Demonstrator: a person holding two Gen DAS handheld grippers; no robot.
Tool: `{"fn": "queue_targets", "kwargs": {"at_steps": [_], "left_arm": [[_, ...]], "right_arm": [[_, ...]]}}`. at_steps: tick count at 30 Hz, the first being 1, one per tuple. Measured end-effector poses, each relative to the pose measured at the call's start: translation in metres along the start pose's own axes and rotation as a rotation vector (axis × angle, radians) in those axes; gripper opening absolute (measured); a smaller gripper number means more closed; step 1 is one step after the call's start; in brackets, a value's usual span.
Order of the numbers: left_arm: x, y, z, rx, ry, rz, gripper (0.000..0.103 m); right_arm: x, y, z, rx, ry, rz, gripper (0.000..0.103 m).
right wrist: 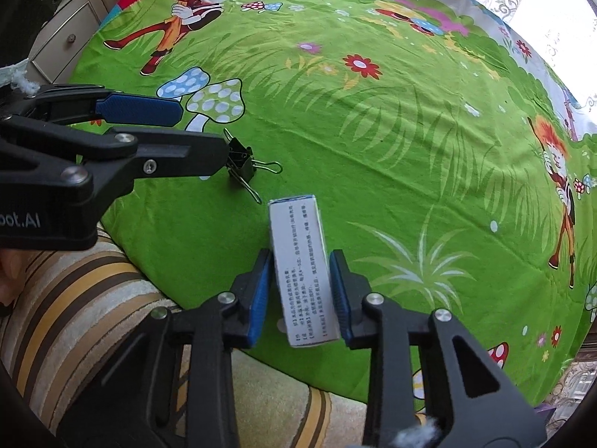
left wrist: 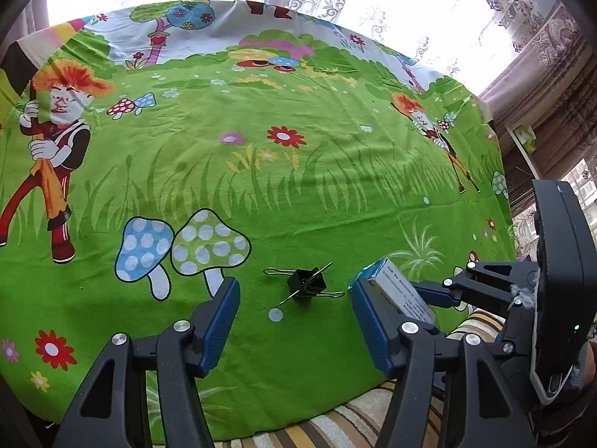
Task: Organize rigid objects
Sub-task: 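Grasp the white text-printed box with the right tool while the left tool grasps the black binder clip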
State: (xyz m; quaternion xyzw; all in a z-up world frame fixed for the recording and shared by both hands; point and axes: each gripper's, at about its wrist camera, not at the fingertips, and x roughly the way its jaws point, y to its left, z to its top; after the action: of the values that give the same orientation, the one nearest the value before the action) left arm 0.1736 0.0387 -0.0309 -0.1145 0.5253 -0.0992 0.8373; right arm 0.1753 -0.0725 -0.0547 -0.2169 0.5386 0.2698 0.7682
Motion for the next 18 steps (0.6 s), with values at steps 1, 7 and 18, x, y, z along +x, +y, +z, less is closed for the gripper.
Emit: {"fn": "queue_targets", "kwargs": {"at_steps": [1, 7, 18], "left_arm": [[0.002, -0.002, 0.000, 0.019, 0.008, -0.001, 0.064], [0.010, -0.022, -0.001, 0.213, 0.022, 0.067, 0.067], [0.033, -0.034, -0.001, 0.406, 0.063, 0.142, 0.074]], "right_arm": [[-0.001, -0.004, -0.001, 0.019, -0.001, -0.004, 0.028], [-0.010, -0.027, -0.012, 0.119, -0.026, -0.049, 0.028], [-0.012, -0.048, -0.020, 0.207, -0.035, -0.055, 0.028]]}}
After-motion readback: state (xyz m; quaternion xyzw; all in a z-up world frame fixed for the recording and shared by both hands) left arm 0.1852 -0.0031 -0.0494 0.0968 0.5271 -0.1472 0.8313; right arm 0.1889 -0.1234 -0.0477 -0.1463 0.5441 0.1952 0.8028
